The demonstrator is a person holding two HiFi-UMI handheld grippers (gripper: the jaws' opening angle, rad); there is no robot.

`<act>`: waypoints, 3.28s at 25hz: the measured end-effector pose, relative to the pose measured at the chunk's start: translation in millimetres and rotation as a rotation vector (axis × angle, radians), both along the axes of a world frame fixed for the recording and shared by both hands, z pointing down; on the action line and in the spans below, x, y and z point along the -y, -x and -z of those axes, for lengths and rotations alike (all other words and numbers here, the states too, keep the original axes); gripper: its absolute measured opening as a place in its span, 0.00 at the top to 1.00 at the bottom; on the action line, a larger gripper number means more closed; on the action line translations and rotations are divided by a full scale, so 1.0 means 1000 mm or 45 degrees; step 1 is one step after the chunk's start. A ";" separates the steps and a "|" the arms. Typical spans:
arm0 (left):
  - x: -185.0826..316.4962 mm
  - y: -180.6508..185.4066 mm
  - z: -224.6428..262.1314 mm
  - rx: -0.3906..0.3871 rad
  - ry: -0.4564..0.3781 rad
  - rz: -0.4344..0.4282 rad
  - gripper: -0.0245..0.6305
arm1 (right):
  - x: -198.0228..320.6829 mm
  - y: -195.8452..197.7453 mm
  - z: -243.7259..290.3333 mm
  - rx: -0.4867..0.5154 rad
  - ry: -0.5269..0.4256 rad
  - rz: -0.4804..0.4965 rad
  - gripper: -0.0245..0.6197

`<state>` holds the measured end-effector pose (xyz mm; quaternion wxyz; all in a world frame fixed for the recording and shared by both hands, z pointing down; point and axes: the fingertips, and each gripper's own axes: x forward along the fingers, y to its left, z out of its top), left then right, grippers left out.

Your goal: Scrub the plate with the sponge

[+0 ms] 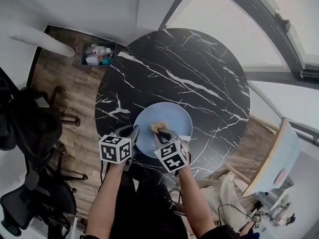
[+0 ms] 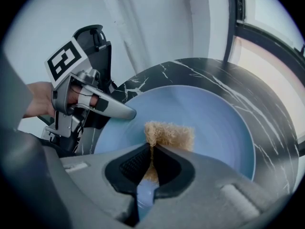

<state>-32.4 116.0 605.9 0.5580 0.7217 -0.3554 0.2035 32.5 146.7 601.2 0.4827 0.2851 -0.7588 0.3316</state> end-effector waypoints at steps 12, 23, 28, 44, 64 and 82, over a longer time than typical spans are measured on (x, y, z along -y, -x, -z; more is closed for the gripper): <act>-0.001 0.001 -0.001 0.001 0.005 0.009 0.94 | 0.026 -0.043 0.000 -0.064 -0.016 -0.162 0.93; 0.000 0.000 0.000 0.000 -0.002 0.013 0.94 | 0.037 -0.078 -0.001 -0.163 -0.044 -0.249 0.93; 0.000 0.000 -0.001 -0.004 -0.002 0.022 0.94 | 0.040 -0.099 0.000 -0.289 -0.072 -0.251 0.93; 0.000 0.001 0.000 0.006 -0.001 0.056 0.94 | -0.037 0.010 0.028 0.091 -0.049 -0.025 0.93; 0.000 -0.001 -0.001 0.024 -0.023 0.005 0.94 | -0.053 0.031 -0.002 0.038 0.030 0.084 0.93; 0.000 0.000 -0.001 0.014 -0.014 0.009 0.94 | -0.039 -0.010 -0.001 -0.004 0.018 -0.029 0.93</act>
